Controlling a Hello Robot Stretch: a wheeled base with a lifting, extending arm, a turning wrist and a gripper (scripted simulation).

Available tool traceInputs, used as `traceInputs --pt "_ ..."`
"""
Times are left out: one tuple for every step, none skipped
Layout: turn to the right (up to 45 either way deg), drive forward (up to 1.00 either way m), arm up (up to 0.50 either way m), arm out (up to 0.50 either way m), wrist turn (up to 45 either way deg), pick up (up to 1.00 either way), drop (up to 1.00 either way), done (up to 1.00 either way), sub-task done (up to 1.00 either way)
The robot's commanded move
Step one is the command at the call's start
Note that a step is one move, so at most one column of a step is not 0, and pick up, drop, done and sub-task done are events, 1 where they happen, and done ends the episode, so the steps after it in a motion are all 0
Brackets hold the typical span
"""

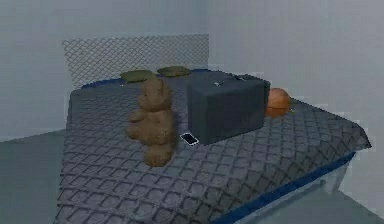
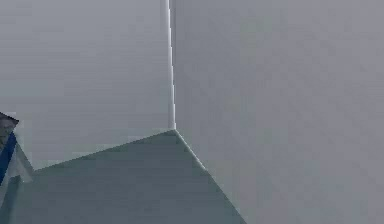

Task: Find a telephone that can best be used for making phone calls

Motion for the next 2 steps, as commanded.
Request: traceInputs --pt "0.0 1.00 0.00 0.00 0.0 0.00 0.00 0.00 0.00" --pt "0.0 0.00 0.00 0.00 0.0 0.00 0.00 1.00 0.00"
